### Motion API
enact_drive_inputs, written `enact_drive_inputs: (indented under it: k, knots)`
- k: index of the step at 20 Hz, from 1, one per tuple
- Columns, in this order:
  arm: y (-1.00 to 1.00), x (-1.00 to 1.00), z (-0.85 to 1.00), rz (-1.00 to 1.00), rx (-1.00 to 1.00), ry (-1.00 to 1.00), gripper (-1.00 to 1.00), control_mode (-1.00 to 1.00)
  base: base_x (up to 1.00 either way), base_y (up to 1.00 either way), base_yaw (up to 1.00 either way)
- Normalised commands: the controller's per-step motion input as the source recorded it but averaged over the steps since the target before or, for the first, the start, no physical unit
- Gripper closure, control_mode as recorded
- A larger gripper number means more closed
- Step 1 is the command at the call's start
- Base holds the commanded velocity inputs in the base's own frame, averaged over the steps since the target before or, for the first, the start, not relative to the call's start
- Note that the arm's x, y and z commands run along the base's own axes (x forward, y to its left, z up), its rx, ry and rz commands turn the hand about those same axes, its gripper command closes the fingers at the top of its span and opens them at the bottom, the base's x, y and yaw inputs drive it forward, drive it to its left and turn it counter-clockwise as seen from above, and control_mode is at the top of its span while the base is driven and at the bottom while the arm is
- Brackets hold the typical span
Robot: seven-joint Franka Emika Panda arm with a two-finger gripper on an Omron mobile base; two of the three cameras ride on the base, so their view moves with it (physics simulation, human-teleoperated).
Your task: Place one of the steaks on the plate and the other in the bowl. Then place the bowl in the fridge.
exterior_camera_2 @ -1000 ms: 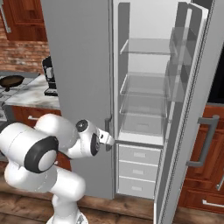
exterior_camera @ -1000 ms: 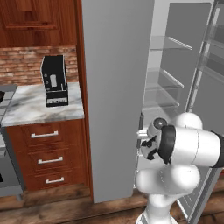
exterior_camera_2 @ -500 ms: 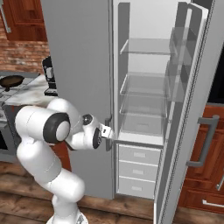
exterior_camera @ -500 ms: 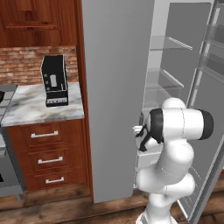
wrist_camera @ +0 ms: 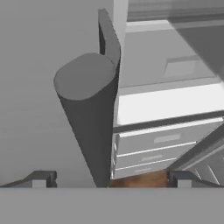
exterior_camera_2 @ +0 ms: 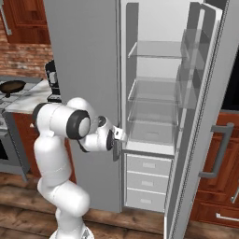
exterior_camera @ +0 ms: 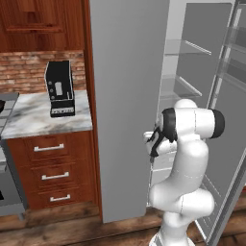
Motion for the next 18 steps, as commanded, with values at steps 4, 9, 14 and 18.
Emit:
enact_drive_inputs:
  k: [4,9,14,18]
  knots:
    - [0.09,0.46,-0.26,0.0,0.0,-0.03,-1.0,-1.0,0.0,0.0,0.0]
    - [0.33,0.41,-0.27,0.0,0.0,-0.03,-1.0,-1.0,0.0,0.0,0.0]
    - [0.19,0.43,-0.29,0.0,0.0,-0.02,-1.0,-1.0,0.0,0.0,0.0]
    - [0.13,0.55,-0.11,0.0,0.0,0.0,-1.0,-1.0,0.0,0.0,0.0]
